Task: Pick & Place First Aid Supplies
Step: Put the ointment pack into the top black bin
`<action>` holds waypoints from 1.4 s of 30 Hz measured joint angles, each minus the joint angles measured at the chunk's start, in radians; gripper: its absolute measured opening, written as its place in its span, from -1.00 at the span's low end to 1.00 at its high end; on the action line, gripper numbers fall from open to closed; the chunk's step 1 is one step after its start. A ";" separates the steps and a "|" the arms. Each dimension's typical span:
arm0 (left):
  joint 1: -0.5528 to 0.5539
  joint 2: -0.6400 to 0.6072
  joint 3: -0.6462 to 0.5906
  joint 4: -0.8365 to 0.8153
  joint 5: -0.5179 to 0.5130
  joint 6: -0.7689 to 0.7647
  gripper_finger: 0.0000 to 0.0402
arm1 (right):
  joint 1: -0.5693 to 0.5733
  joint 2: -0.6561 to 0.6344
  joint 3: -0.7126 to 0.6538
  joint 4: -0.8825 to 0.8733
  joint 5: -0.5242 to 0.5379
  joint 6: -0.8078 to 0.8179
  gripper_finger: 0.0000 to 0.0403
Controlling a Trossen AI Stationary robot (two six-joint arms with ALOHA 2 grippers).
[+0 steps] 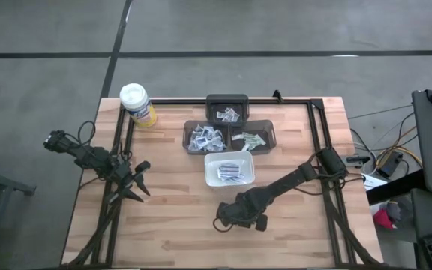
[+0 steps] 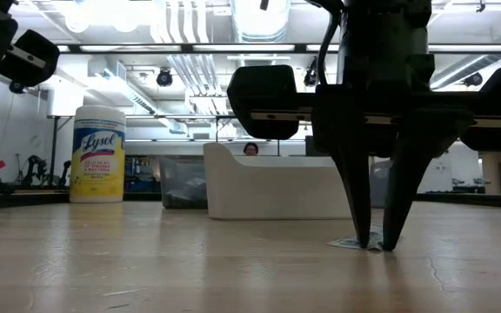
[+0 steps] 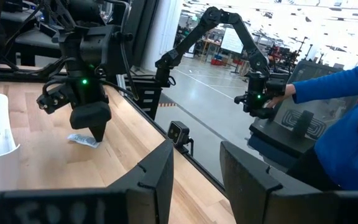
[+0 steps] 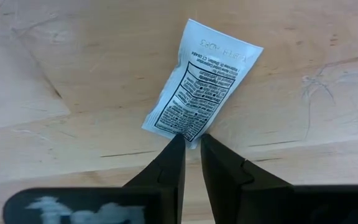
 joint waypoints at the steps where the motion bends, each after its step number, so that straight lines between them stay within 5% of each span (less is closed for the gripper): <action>1: 0.000 0.000 0.000 0.000 0.000 0.000 -0.37 | 0.000 0.000 0.000 0.000 0.001 0.004 -0.77; 11: 0.000 0.000 0.000 0.000 0.000 0.002 -0.37 | 0.005 0.001 0.000 0.006 -0.015 0.024 -0.95; 32: 0.000 0.000 0.000 0.000 0.000 0.001 -0.37 | 0.064 -0.025 0.069 -0.032 -0.021 0.015 -0.96; 38: 0.000 0.001 0.000 0.000 0.000 0.002 -0.37 | 0.098 -0.026 0.131 -0.044 0.048 -0.056 -0.96; 42: 0.000 0.001 0.000 0.000 0.000 0.003 -0.37 | 0.118 -0.026 0.180 -0.050 0.212 -0.148 -0.96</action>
